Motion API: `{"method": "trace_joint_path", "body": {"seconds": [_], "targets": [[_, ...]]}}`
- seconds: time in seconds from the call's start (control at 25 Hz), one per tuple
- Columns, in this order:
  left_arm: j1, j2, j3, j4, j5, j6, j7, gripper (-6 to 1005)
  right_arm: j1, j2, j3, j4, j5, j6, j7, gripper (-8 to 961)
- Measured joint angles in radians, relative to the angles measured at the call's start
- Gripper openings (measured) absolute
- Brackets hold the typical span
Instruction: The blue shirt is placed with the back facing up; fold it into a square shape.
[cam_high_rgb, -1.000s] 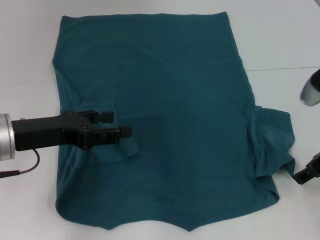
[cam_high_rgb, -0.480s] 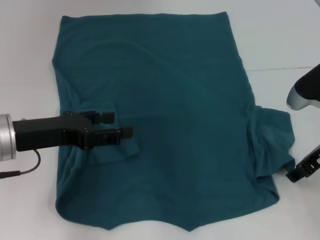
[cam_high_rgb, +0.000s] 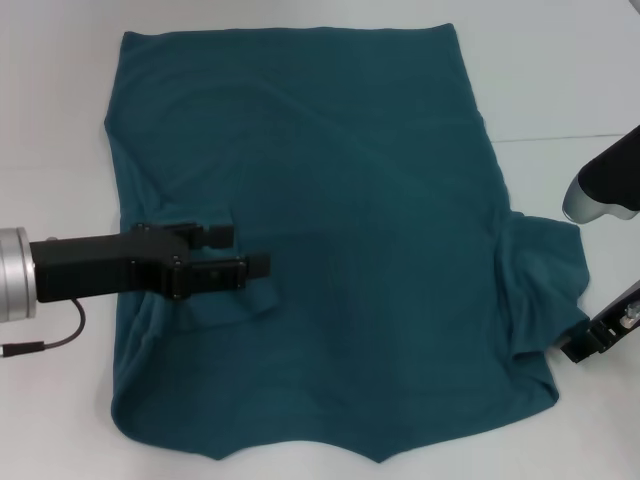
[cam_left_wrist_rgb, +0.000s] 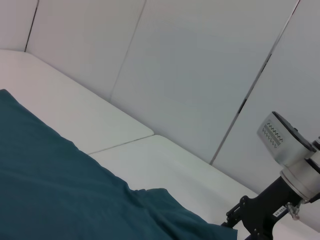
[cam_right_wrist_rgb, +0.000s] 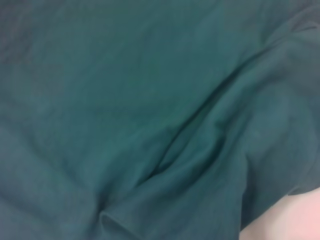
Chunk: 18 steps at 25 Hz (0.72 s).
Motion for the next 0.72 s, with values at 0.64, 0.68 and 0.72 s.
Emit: {"method": "trace_joint_path", "body": {"seconds": [0.64,0.68,0.72], "targets": [[0.008,-0.001,-0.001,-0.008,0.000,0.002,-0.009,795,0.000,0.001,0.011,0.014,0.026,0.027,0.003,360],[0.009,-0.001,-0.001,-0.008,0.000,0.002,-0.009,795,-0.002,0.001,0.012,0.015,0.039,0.028,0.002,338],[0.009,-0.001,-0.001,-0.008,0.000,0.003,-0.009,795,-0.002,0.001,0.012,0.015,0.039,0.028,0.002,317]]}}
